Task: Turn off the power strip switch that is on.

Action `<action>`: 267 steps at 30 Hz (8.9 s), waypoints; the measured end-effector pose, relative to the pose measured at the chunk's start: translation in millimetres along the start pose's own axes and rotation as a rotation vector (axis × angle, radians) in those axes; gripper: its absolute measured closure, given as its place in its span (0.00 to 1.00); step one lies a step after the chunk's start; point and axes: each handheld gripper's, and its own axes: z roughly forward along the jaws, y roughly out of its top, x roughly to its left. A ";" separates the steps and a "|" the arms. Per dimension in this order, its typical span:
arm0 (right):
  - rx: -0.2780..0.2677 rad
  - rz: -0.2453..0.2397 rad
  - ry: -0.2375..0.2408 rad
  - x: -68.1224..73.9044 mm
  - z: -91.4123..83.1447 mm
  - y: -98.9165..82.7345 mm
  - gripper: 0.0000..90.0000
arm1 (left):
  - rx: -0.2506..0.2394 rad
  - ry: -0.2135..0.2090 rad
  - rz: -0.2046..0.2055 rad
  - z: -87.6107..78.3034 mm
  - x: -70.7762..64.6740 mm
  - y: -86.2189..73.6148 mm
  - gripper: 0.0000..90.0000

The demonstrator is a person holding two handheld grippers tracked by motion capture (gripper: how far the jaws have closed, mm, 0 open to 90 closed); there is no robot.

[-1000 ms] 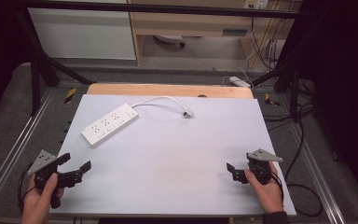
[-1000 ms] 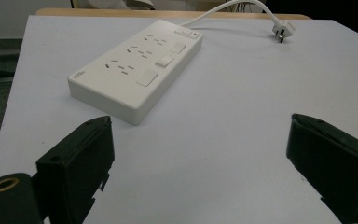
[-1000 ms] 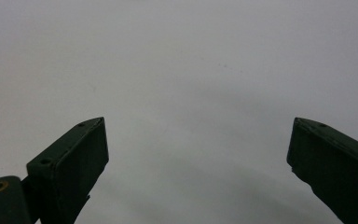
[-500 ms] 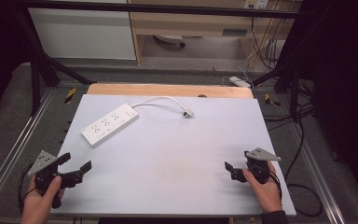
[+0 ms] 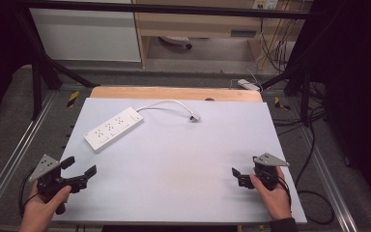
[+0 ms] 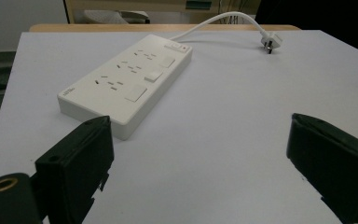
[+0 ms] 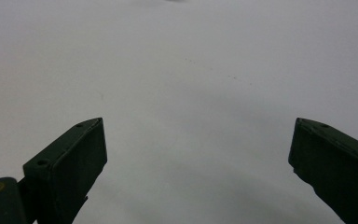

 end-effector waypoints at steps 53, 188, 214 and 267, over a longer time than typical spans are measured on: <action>-0.021 0.004 0.039 0.1 -3.2 2.7 0.03 | 0.106 -0.020 0.009 52.8 -5.6 65.6 0.08; -0.030 -0.006 0.025 -1.1 -5.8 2.3 0.03 | 0.257 0.061 0.017 146.2 31.4 61.2 1.00; -0.028 -0.007 0.033 -1.2 -6.0 2.4 0.03 | 0.282 0.095 0.013 162.1 39.8 53.8 1.00; -0.026 -0.009 0.038 -1.2 -6.2 2.4 0.03 | 0.279 0.099 0.026 167.9 40.9 48.9 1.00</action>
